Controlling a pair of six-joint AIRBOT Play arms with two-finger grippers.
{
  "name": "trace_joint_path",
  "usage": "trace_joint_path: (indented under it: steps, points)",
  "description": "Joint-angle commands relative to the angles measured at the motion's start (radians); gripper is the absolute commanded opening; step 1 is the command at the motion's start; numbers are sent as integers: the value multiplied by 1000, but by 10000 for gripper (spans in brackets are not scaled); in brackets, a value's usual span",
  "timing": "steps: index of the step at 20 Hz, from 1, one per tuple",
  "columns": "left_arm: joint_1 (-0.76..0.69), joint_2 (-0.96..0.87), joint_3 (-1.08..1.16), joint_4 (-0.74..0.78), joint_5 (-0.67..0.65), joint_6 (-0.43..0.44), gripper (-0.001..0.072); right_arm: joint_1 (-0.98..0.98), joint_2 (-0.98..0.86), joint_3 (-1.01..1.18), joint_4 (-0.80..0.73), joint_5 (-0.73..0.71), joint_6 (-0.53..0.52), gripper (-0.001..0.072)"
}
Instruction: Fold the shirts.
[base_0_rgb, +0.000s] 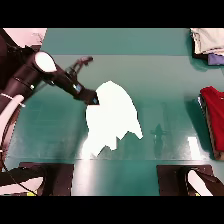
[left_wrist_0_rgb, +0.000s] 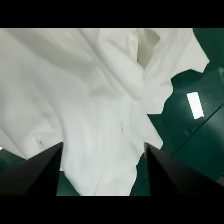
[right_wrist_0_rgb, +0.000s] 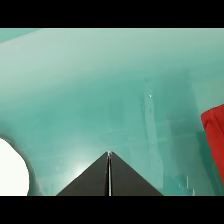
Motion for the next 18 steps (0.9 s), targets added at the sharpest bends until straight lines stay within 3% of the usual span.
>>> trace_joint_path:
  steps: [1, 9, 10, 13, 18]
  points:
    - [-2, 26, -188, 19, 10, -8, 502, 1, 0, 2, 1, 20, 0, 19]
    - [-2, 381, -725, 11, 152, -70, 502, 1, 0, 2, 2, 23, 0, 19]
    - [-2, 381, -753, -31, 182, -65, 502, 1, 0, 2, 2, 24, 0, 19]
    - [-5, 381, -797, -205, 283, 59, 501, 1, 0, 2, 2, 26, 0, 19]
    - [-5, 381, -839, -237, 312, 72, 501, 1, 0, 2, 2, 24, 0, 19]
